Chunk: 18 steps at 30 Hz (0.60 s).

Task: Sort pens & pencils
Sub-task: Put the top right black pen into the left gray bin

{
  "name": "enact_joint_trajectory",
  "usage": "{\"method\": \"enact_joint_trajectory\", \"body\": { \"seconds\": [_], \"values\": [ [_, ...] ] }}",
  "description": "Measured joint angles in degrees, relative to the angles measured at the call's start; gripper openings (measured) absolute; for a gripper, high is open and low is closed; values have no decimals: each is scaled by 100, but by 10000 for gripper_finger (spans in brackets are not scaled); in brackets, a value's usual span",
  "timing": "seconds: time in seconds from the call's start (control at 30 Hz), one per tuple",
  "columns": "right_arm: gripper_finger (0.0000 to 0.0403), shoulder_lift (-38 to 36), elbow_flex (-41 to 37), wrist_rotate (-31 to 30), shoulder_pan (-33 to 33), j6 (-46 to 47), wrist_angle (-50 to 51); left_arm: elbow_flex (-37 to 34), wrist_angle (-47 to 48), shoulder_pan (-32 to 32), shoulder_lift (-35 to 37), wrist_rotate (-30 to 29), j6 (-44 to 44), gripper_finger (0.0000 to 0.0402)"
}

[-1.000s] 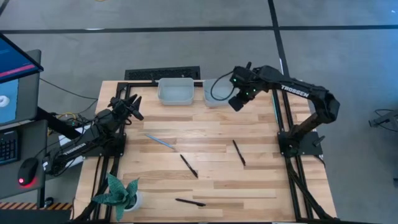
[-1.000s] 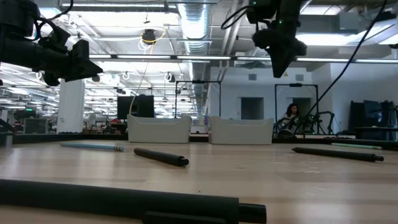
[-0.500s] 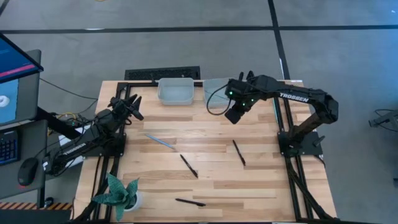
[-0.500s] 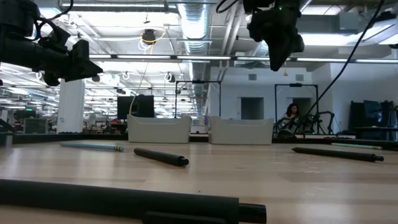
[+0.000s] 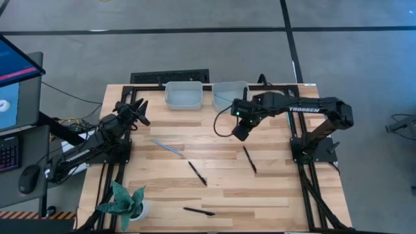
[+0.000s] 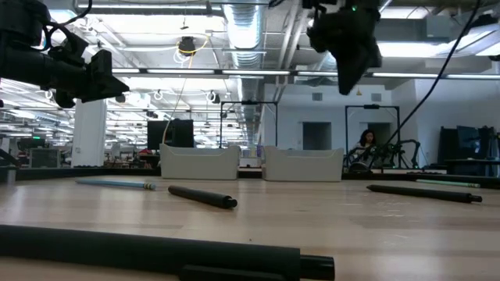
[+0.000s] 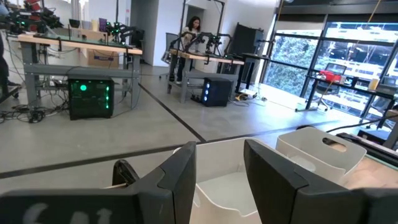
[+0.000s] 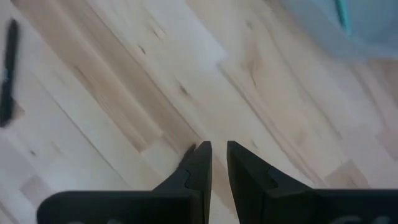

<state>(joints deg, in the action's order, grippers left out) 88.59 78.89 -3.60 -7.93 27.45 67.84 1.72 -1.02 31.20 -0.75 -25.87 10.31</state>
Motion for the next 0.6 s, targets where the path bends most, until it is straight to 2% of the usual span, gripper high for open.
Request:
{"method": "enact_joint_trajectory", "body": {
  "seconds": [0.2,0.3,0.5,0.6],
  "values": [
    [74,0,-834,-77,114,78,-336,0,0,1,1,0,0,126],
    [89,3,-1255,-82,85,264,-574,0,-1,0,0,0,0,126],
    [163,0,-1920,17,108,799,-745,0,-1,0,2,1,34,126],
    [209,0,-2154,365,292,1166,-754,0,-1,0,1,2,279,126]
  ]
}}
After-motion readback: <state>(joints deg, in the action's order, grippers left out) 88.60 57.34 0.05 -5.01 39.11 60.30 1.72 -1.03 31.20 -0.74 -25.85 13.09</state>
